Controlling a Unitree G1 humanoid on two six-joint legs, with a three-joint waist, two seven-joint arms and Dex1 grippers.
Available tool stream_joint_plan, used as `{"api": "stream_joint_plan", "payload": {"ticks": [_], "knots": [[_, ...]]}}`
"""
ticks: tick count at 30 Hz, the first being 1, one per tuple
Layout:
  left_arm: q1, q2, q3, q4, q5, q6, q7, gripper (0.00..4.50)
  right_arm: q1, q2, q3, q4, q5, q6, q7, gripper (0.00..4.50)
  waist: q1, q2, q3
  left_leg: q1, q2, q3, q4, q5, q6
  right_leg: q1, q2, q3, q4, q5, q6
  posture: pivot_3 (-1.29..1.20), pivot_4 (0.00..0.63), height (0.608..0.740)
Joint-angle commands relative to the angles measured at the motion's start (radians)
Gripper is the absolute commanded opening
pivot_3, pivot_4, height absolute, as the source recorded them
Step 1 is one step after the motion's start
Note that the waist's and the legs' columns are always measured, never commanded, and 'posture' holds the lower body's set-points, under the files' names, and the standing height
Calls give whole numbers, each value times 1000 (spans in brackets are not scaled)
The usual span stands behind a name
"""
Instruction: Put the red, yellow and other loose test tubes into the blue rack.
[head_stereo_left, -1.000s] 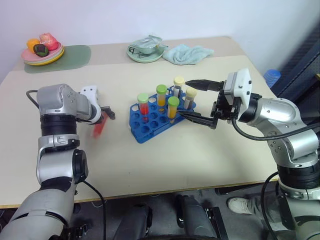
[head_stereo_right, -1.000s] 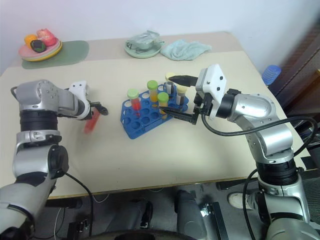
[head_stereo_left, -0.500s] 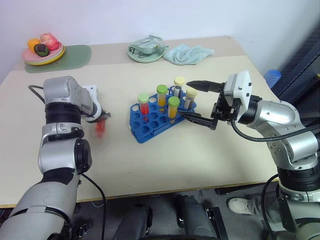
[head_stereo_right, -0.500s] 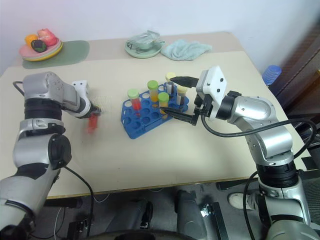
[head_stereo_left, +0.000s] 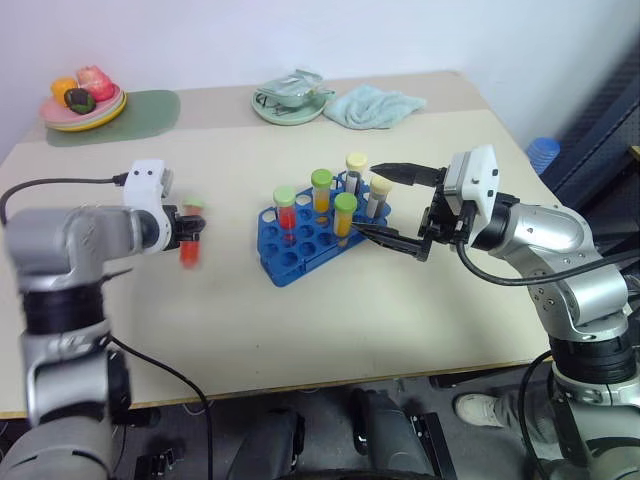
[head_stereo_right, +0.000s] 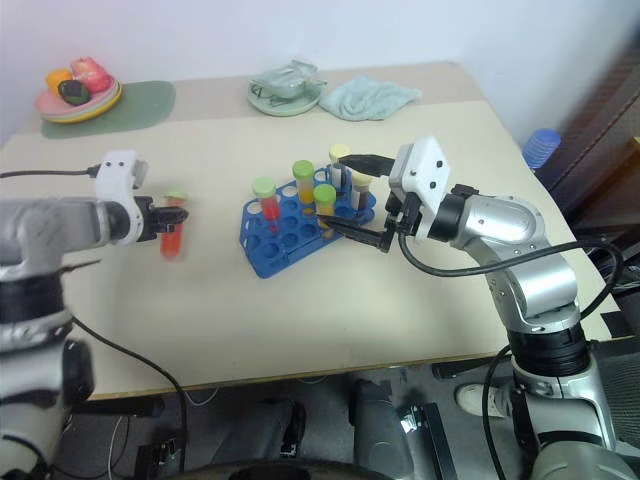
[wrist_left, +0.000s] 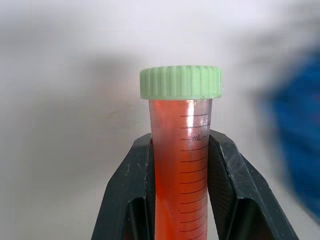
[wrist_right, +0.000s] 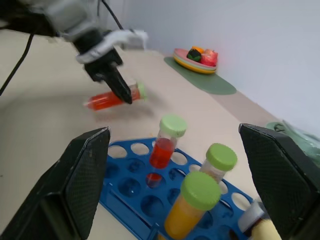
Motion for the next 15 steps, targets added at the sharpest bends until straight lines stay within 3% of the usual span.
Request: {"api": "stream_joint_plan", "payload": {"ticks": [1, 2, 4, 8, 15], "knots": [[136, 63, 59, -149, -85, -196, -229, 826, 0, 7, -23, -21, 5, -16, -12, 4218, 4, 0, 0, 1, 0, 0, 0, 0, 0, 1, 0, 0, 0, 0, 0, 0, 150, 740], [172, 45, 67, -167, -81, -316, -283, 826, 8, 7, -26, -26, 6, -12, -18, 4218, 8, 0, 0, 1, 0, 0, 0, 0, 0, 2, 0, -1, 0, 0, 0, 0, 150, 740], [183, -88, 90, -168, -103, -544, -332, 826, 37, 2, -37, -48, 10, 3, -34, 4218, 26, 1, 0, 2, 0, -1, 1, 0, 0, 4, 0, -1, -2, 0, 0, 0, 150, 740], [163, -197, -65, -111, 38, -840, -364, 826, 130, -29, -95, -117, 30, 56, -80, 4218, 33, -1, -1, 1, 0, -1, 2, -1, 2, 5, -1, -3, -4, 0, 0, 0, 150, 740], [0, -389, -218, 127, 130, -1048, -327, 826, 311, -50, -201, -272, 66, 136, -179, 4218, 44, -1, -1, 1, 0, 0, 2, -2, 3, 4, 0, -2, -4, 0, 0, 0, 150, 740]]}}
